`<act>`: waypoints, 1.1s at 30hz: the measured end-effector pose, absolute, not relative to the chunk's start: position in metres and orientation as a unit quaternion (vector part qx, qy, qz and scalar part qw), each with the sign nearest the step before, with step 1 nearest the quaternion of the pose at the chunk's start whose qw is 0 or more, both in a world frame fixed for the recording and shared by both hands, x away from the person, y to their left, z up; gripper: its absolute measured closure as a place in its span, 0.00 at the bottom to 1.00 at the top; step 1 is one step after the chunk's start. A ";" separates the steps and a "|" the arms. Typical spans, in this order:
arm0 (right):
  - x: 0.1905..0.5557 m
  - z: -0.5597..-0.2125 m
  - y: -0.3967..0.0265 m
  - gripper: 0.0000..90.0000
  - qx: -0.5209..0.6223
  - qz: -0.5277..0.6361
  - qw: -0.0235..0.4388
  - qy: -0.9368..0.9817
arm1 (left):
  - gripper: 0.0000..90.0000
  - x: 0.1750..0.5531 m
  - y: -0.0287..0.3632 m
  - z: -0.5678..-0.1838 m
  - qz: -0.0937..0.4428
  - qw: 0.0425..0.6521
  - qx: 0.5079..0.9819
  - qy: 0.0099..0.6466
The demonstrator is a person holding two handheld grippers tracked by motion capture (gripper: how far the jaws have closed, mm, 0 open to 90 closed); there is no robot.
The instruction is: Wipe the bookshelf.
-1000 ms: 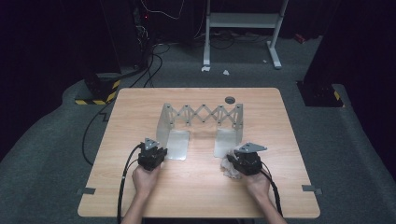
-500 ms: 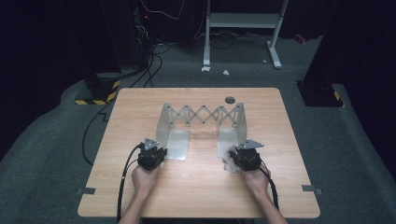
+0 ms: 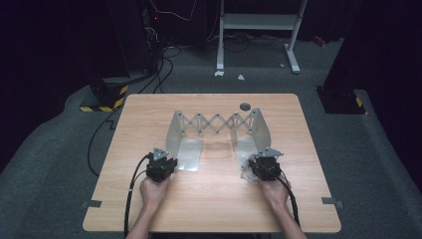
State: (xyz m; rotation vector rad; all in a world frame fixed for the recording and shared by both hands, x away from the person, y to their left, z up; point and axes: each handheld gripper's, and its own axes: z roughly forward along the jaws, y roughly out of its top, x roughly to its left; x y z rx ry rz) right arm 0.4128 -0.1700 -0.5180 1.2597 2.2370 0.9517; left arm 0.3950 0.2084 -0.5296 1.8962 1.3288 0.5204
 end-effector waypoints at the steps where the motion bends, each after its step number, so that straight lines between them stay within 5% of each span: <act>1: 0.412 -0.518 -0.168 0.89 0.448 0.340 0.200 0.802 | 0.91 0.395 0.208 -0.530 0.204 0.375 0.741 0.519; 17: 0.411 -0.516 -0.133 0.89 0.418 0.347 0.190 0.818 | 0.91 0.395 0.209 -0.530 0.202 0.376 0.740 0.520; 33: 0.421 -0.515 -0.171 0.89 0.451 0.318 0.203 0.809 | 0.92 0.395 0.209 -0.530 0.200 0.377 0.737 0.524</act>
